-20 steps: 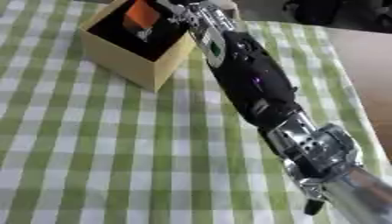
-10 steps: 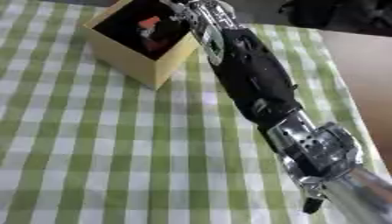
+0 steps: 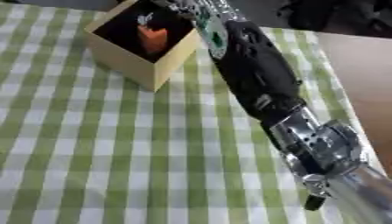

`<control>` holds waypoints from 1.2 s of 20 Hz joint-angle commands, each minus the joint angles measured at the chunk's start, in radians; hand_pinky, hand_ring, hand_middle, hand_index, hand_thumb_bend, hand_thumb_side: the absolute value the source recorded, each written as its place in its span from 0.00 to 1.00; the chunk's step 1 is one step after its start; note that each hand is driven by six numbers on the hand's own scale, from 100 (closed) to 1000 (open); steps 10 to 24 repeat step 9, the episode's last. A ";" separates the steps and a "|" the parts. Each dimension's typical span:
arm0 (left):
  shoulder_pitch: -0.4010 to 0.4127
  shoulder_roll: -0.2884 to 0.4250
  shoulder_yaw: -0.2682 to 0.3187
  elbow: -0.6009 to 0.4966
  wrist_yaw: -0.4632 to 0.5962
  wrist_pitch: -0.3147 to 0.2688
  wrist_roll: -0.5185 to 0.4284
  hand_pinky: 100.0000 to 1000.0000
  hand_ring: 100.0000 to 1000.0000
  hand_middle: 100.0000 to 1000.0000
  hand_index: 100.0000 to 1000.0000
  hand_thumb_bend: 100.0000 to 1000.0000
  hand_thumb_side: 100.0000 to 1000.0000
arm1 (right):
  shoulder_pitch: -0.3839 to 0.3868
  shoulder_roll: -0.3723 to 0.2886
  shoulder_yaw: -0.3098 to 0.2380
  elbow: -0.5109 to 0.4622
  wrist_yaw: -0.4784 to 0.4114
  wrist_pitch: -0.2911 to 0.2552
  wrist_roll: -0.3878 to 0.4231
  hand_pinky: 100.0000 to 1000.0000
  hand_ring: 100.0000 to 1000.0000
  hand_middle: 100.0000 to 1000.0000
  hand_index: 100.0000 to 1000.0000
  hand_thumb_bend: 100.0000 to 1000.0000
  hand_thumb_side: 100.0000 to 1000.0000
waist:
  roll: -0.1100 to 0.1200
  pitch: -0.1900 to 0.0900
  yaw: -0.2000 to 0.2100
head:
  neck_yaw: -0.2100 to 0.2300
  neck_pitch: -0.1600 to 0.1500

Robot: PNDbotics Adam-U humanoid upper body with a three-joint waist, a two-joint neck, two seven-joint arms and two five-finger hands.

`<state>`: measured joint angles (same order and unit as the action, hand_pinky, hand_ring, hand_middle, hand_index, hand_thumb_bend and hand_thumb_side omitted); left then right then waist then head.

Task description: Pick up objects on the table and place them in the box.

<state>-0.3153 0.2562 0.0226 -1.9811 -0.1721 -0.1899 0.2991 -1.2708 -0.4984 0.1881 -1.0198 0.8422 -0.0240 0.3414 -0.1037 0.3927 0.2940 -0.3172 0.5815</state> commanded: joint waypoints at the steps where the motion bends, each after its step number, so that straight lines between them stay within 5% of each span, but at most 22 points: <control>1: 0.001 0.012 0.009 -0.019 0.000 0.005 0.001 0.70 0.54 0.57 0.67 0.36 0.70 | 0.001 -0.072 0.011 -0.104 -0.073 0.013 0.010 0.84 0.78 0.64 0.83 0.05 0.55 | 0.014 -0.035 -0.009 | 0.012 0.013; 5: 0.008 0.013 0.011 -0.019 -0.002 0.006 0.003 0.70 0.55 0.57 0.67 0.36 0.70 | 0.049 -0.133 0.031 -0.248 -0.170 0.049 0.051 0.84 0.78 0.64 0.83 0.03 0.57 | 0.021 -0.048 -0.022 | 0.022 0.024; 9: 0.020 0.015 0.014 -0.019 -0.006 0.008 0.005 0.70 0.55 0.58 0.67 0.36 0.70 | 0.221 -0.251 0.029 -0.560 -0.316 0.063 0.039 0.84 0.78 0.63 0.83 0.00 0.71 | 0.039 -0.070 -0.052 | 0.056 0.048; 24: 0.020 0.015 0.014 -0.019 -0.006 0.008 0.005 0.70 0.55 0.58 0.67 0.36 0.70 | 0.221 -0.251 0.029 -0.560 -0.316 0.063 0.039 0.84 0.78 0.63 0.83 0.00 0.71 | 0.039 -0.070 -0.052 | 0.056 0.048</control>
